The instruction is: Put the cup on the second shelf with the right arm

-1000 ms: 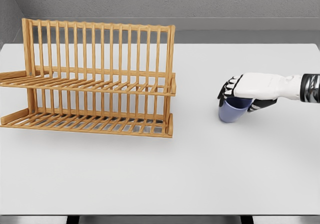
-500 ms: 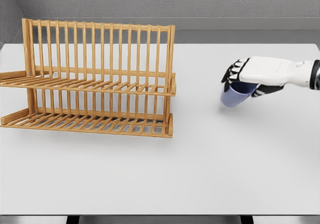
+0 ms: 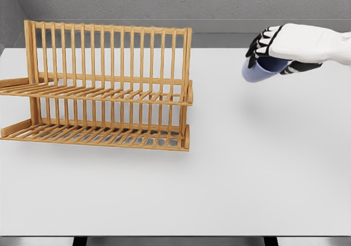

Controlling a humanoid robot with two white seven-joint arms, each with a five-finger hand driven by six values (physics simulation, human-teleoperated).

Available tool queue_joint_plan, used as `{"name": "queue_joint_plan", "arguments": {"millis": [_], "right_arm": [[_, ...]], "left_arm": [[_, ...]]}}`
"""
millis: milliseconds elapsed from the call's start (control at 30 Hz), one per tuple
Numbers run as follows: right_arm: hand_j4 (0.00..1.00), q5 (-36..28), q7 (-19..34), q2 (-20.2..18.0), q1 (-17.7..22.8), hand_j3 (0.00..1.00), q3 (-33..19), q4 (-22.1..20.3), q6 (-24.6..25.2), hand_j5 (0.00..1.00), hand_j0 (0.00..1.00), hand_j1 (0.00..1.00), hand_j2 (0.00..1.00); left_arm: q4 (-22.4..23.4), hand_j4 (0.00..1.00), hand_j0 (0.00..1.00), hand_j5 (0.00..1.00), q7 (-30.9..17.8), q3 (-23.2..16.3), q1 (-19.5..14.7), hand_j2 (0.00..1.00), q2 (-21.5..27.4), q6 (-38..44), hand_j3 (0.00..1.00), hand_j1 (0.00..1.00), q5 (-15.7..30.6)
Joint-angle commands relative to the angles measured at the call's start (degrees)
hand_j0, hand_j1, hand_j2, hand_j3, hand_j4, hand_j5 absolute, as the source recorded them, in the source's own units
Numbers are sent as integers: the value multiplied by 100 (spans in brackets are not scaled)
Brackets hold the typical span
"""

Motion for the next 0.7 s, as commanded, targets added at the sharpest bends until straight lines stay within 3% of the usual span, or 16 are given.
{"name": "queue_joint_plan", "arguments": {"millis": [0,133,433,667], "right_arm": [[62,-38,-4,0,0,62,-38,-270,18,62,62,62,62],[62,-38,-4,35,0,62,-38,-684,18,62,62,62,62],[62,-38,-4,510,-211,62,50,-851,18,62,62,62,62],[62,-38,-4,844,-466,62,419,-860,18,62,62,62,62]], "left_arm": [[0,100,100,100,-1,0,0,100,0,0,100,100,2],[0,100,100,100,-1,0,0,100,0,0,100,100,2],[0,100,100,100,-1,0,0,100,0,0,100,100,2],[0,100,100,100,-1,0,0,100,0,0,100,100,2]]}}
